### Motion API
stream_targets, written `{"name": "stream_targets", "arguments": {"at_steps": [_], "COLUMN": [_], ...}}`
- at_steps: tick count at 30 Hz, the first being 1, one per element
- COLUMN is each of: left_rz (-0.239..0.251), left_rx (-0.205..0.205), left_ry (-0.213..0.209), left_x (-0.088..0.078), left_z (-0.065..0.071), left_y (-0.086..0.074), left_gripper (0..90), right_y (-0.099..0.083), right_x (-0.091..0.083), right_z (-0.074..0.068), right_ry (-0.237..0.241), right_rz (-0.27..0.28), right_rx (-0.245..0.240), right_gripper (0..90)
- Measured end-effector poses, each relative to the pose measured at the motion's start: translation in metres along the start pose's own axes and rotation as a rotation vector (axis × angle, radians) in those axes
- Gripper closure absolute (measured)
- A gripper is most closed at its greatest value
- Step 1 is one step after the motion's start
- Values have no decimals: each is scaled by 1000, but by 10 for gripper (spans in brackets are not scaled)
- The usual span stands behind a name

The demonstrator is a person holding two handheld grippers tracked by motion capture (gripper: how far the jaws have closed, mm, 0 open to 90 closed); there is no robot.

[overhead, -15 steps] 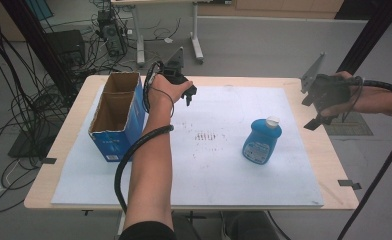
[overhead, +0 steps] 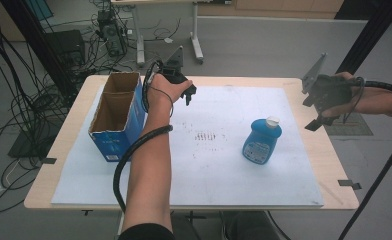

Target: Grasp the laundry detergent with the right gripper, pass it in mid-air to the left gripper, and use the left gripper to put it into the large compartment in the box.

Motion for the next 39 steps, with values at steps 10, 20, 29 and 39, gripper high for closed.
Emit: {"name": "stream_targets", "arguments": {"at_steps": [10,20,29,39], "left_rz": [3,14,23,21], "left_rx": [-2,10,12,23], "left_ry": [5,10,5,3], "left_x": [-1,-7,-8,-6], "left_z": [0,5,5,6], "left_y": [0,5,4,-1], "left_gripper": [60,59,58,58], "right_y": [-4,-13,-18,-20], "right_x": [-1,-1,5,15], "right_z": [-1,-2,-8,-17], "right_ry": [3,-4,-4,-10], "right_rz": [4,16,34,83], "right_rx": [1,11,30,61], "right_gripper": [97,84,76,69]}}
Point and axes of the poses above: each handheld gripper's, and its own axes: x roughly forward along the jaws, y roughly out of its top, z roughly to its right, the point moved 9 cm from there along x, roughly forward along the jaws, and after that the axes turned 7 degrees about -y, right-handed, at the moved point
